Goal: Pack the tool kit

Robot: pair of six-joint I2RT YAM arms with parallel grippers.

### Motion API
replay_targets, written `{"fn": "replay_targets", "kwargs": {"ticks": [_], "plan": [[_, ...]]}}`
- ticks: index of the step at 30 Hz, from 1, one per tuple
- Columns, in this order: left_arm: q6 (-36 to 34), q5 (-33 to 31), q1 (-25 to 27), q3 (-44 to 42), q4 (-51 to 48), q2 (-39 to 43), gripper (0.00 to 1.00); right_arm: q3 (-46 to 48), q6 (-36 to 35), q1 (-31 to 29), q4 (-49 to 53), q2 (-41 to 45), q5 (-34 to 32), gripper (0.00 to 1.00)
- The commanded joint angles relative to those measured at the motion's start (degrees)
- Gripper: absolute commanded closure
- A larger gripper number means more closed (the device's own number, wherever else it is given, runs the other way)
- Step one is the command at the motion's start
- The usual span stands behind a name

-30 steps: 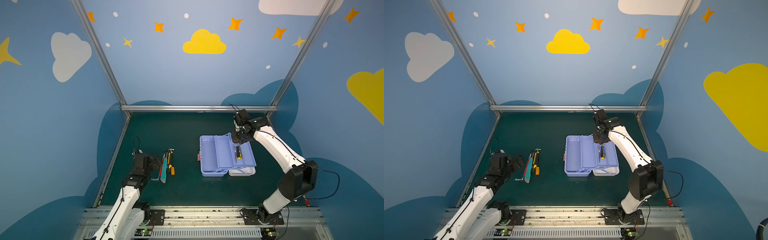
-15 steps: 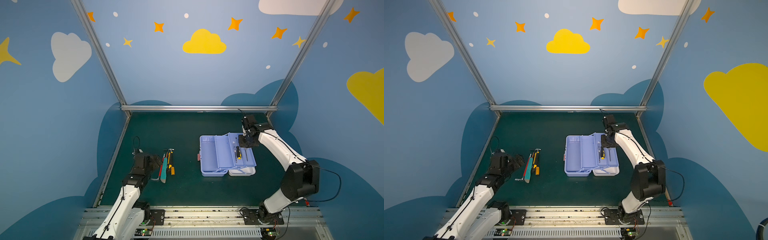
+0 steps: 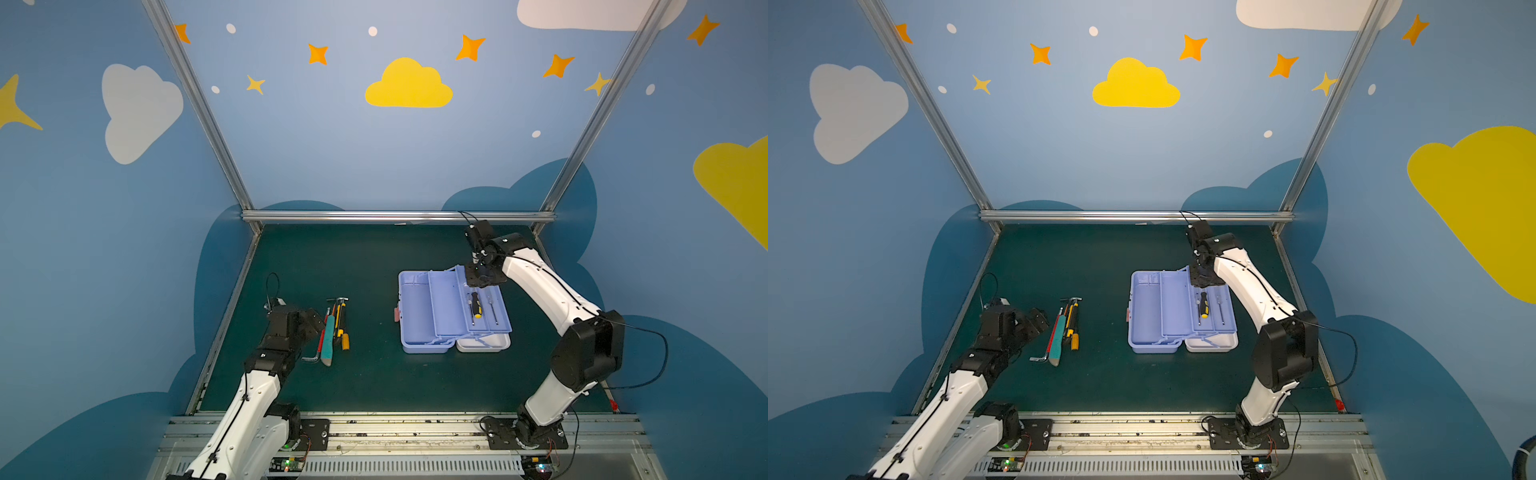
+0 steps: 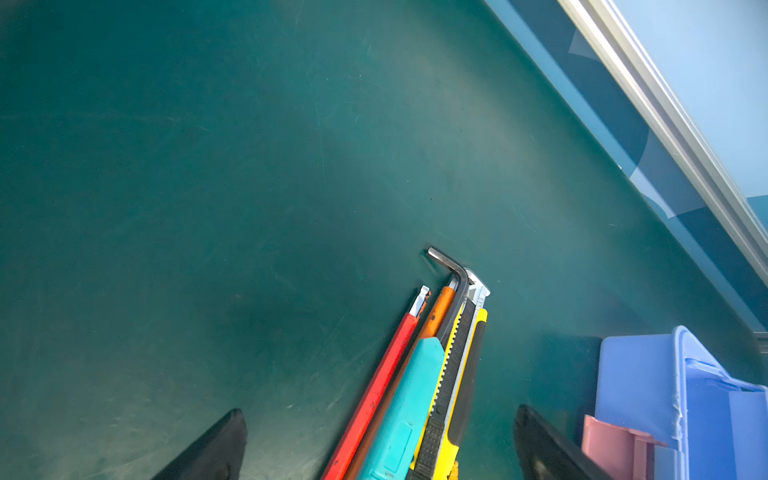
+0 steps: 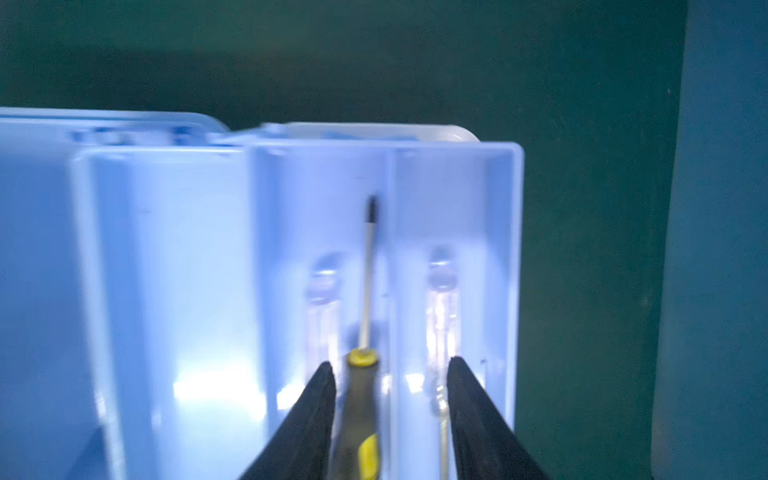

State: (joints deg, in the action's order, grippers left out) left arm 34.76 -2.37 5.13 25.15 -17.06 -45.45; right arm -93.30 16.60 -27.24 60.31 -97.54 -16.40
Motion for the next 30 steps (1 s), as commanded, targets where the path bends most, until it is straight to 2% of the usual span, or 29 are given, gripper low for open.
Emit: {"fn": "replay_targets", "kwargs": {"ticks": [1, 6, 13, 19, 30], "plan": [[-0.24, -1.71, -0.28, 0.54, -1.12, 0.8, 0.0, -4.05, 2.53, -7.56, -1.51, -2.0, 6.81, 0.53], [0.91, -3.25, -0.36, 0.3, -1.5, 1.7, 0.0, -6.32, 5.57, -17.77, -12.65, -10.83, 22.09, 0.52], [1.72, -4.85, -0.46, -0.62, -1.99, 2.43, 0.0, -18.46, 7.6, -26.76, -15.91, -29.11, 31.76, 0.52], [1.72, -4.16, -0.62, -1.76, -0.76, 2.52, 0.0, -32.79, 6.27, -30.38, -5.57, -41.06, 31.25, 0.51], [1.13, -3.43, -0.69, -2.44, -0.02, 1.56, 0.0, -38.59, 4.45, -33.45, -3.54, -47.09, 32.26, 0.51]]}}
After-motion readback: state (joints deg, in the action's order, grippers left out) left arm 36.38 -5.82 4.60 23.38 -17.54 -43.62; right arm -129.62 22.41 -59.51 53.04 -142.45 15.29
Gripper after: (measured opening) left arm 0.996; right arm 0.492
